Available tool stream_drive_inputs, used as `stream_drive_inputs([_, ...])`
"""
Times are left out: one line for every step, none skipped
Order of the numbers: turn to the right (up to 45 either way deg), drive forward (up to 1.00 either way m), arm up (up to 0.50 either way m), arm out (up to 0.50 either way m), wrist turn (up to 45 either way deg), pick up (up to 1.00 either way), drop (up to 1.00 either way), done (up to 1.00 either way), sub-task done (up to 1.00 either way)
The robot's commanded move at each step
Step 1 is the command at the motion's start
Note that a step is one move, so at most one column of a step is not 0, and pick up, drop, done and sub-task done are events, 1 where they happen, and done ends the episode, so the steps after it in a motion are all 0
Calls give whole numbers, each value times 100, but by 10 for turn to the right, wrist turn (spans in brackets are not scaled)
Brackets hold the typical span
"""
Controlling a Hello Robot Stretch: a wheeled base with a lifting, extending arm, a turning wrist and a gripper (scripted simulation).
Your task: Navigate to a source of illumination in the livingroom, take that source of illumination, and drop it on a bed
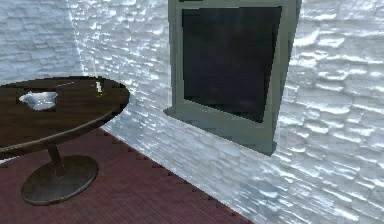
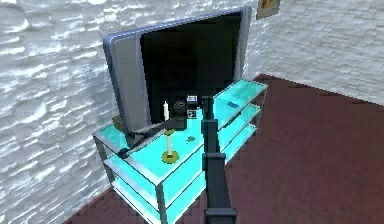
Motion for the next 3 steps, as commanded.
stream_drive_inputs([0,0,0,0,450,0,0,0,0])
stream_drive_inputs([0,0,0,0,180,0,0,0,0])
stream_drive_inputs([0,0,0,0,0,100,0,0,0])
